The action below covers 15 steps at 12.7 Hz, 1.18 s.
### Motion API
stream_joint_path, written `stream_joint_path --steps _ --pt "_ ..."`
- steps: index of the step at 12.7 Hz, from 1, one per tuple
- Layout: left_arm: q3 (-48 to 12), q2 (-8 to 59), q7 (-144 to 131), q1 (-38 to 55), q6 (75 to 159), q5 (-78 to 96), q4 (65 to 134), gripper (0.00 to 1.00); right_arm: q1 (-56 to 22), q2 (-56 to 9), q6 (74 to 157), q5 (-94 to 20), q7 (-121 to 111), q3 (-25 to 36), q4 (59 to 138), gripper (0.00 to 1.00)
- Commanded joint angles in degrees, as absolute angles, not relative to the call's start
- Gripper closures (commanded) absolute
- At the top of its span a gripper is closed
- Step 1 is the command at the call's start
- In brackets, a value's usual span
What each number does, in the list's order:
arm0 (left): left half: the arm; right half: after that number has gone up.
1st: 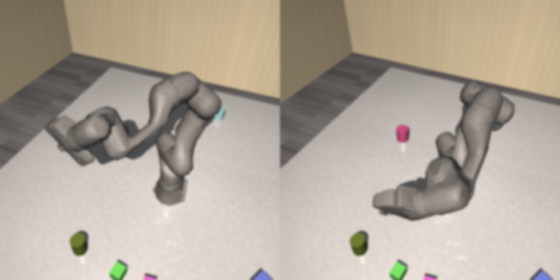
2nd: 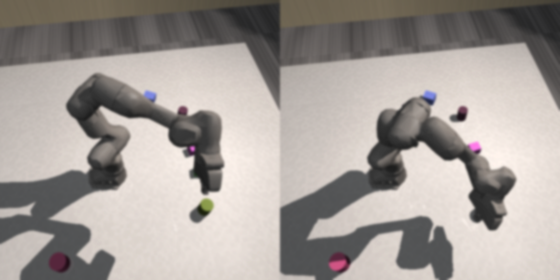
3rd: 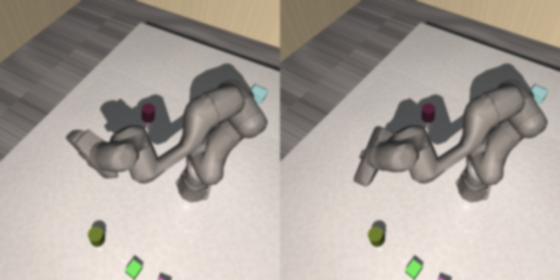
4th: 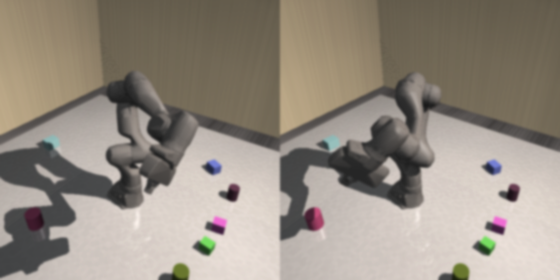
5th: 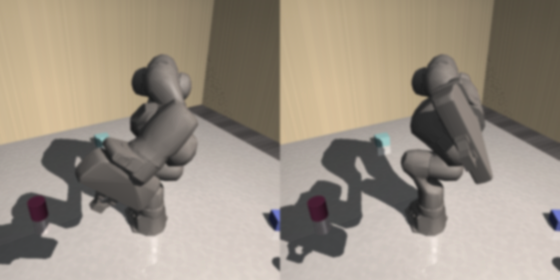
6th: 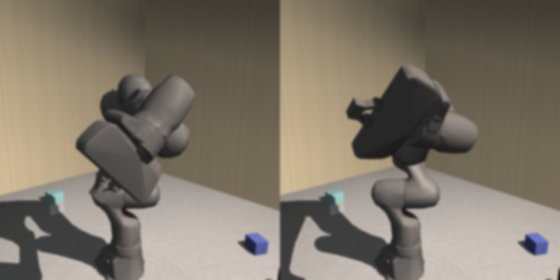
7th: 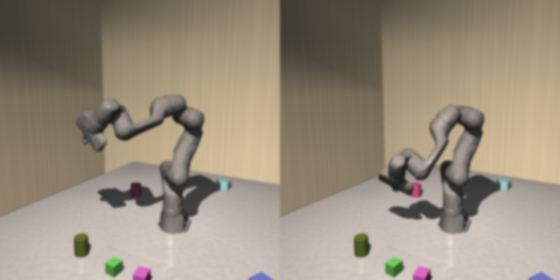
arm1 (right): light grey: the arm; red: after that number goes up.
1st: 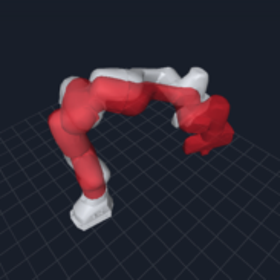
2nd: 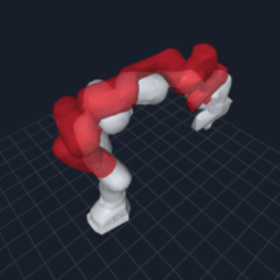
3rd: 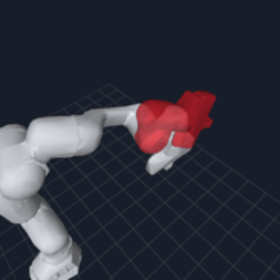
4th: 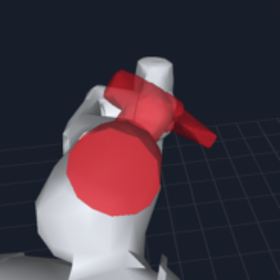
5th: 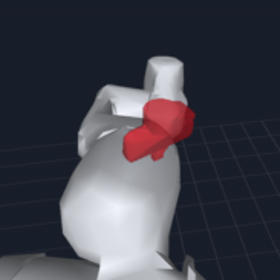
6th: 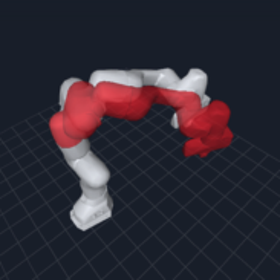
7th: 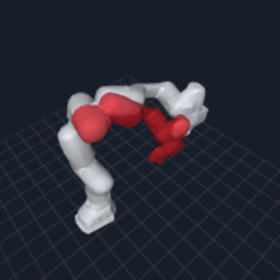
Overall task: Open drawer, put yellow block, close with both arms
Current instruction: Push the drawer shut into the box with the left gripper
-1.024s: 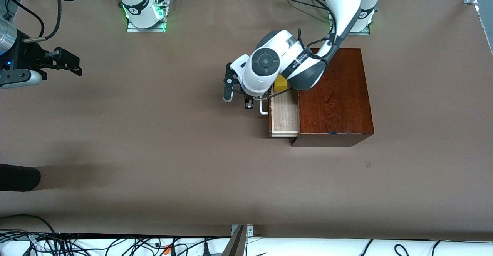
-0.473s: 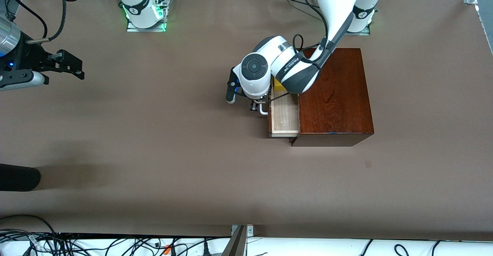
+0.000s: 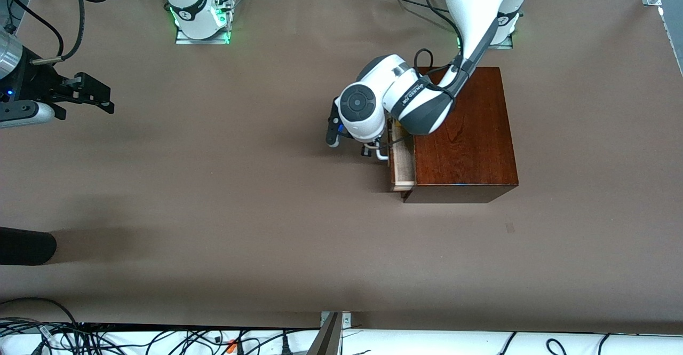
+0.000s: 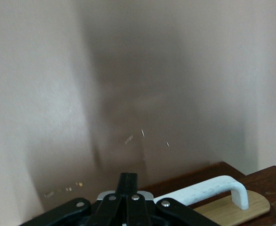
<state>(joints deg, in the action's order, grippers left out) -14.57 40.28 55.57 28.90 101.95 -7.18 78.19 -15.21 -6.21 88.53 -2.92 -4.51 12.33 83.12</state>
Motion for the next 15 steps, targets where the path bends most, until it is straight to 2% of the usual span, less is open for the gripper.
stream_joint_path --steps 1,11,15 --pt "-14.50 39.29 57.66 26.38 98.80 -9.67 78.13 1.00 -14.94 -5.80 87.45 -4.04 -4.04 12.39 83.15 0.00" --pt "-14.59 39.02 59.51 24.17 98.00 -8.62 77.79 1.00 -14.94 -5.80 87.36 -4.04 -4.04 12.39 83.14 0.00" --pt "-15.03 37.27 54.25 24.00 98.09 3.48 74.37 1.00 -14.94 -5.80 87.45 -4.04 -4.04 12.48 83.14 0.00"
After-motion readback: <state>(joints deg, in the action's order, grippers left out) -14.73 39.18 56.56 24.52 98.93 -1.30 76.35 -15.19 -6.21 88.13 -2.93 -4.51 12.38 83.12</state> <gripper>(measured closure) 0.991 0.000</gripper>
